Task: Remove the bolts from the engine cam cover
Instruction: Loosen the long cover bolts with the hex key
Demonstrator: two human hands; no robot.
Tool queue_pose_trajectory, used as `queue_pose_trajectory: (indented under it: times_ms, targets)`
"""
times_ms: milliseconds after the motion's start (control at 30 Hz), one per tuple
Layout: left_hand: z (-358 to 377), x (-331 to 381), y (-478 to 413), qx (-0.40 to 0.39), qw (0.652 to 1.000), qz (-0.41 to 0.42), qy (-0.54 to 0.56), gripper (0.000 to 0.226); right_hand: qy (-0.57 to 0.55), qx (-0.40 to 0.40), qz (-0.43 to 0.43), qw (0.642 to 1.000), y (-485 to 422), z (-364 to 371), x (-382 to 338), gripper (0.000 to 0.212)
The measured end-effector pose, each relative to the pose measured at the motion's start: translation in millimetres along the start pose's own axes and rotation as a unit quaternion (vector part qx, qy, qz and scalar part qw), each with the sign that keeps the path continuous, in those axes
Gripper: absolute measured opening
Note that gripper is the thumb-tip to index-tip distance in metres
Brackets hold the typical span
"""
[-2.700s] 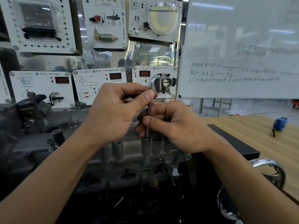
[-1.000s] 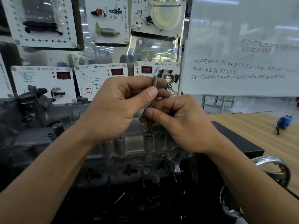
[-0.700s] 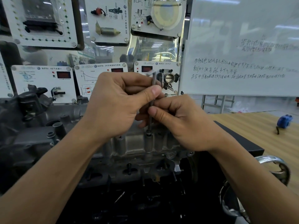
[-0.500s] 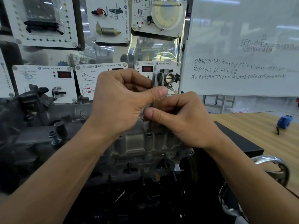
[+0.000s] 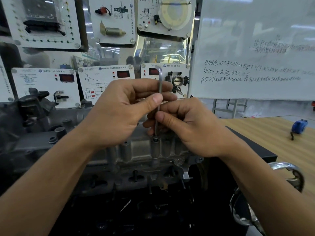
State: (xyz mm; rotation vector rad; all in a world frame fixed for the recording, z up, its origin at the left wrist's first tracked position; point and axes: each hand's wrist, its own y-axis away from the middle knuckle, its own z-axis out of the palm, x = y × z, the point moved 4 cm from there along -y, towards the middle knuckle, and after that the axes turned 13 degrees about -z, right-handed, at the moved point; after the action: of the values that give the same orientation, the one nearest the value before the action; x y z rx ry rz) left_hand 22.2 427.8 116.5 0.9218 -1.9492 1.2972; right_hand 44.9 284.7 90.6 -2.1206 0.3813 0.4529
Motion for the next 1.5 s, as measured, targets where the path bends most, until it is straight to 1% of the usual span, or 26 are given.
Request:
queue_pose_trajectory:
  times_ms: [100, 167, 267, 367, 467, 567, 633, 700, 833, 900, 1033, 1100, 1167, 1233, 1300, 1367, 1500]
  targets:
    - [-1, 2, 0, 0.026, 1.000, 0.014, -0.003, 0.019, 0.003, -0.011, -0.004, 1.000, 0, -2, -1, 0.024]
    - [-1, 3, 1, 0.041, 0.999, 0.022, 0.003, 0.017, 0.004, 0.000, -0.017, 1.000, 1, -2, 0, 0.023]
    - [-2, 3, 1, 0.063, 0.998, 0.023, 0.008, 0.016, -0.021, 0.049, -0.042, 0.998, 1, -4, 1, 0.024]
    - [-3, 3, -1, 0.087, 0.996, 0.020, 0.003, 0.015, -0.027, 0.095, -0.053, 0.994, 0, -2, 2, 0.019]
    - [-3, 6, -3, 0.117, 0.993, 0.025, -0.018, 0.020, -0.012, 0.126, -0.045, 0.991, 0, -1, 6, 0.014]
    - [-4, 6, -6, 0.149, 0.988, 0.026, -0.034, 0.033, -0.022, 0.132, -0.039, 0.990, 0, -1, 7, 0.008]
    - [-3, 5, -8, 0.159, 0.986, 0.024, -0.033, 0.038, -0.022, 0.128, -0.039, 0.991, 0, -2, 5, 0.005]
    - [-3, 4, -9, 0.150, 0.988, 0.019, -0.040, 0.037, -0.023, 0.109, -0.034, 0.993, 0, -2, 5, 0.004]
    - [-5, 2, -3, 0.096, 0.993, 0.032, -0.060, 0.031, 0.026, 0.031, -0.024, 0.999, 0, -3, 4, 0.017]
    - [-8, 3, 0, 0.083, 0.993, 0.045, -0.064, 0.029, 0.044, 0.002, -0.024, 0.999, -1, -3, 2, 0.021]
    - [-5, 2, 1, 0.051, 0.995, 0.041, -0.078, 0.020, 0.043, -0.016, -0.017, 0.999, -1, -3, -2, 0.022]
    - [-3, 2, 0, 0.052, 0.995, 0.038, -0.075, 0.019, 0.048, -0.018, -0.018, 0.999, 0, -5, -2, 0.022]
    - [-3, 3, 0, 0.069, 0.995, 0.040, -0.063, 0.014, 0.048, -0.006, -0.020, 0.999, 0, -5, -1, 0.022]
    - [-4, 4, 0, 0.094, 0.994, 0.038, -0.049, 0.010, 0.031, 0.034, -0.025, 0.999, 1, -4, 0, 0.018]
    - [-5, 4, 0, 0.128, 0.990, 0.040, -0.050, 0.018, 0.005, 0.087, -0.034, 0.996, 1, -4, 0, 0.014]
    - [-4, 4, -2, 0.153, 0.986, 0.043, -0.053, 0.022, -0.010, 0.122, -0.035, 0.992, 2, -2, 0, 0.016]
    - [2, 1, -7, 0.151, 0.988, 0.028, -0.016, 0.024, -0.027, 0.139, -0.024, 0.990, 3, -2, 3, 0.018]
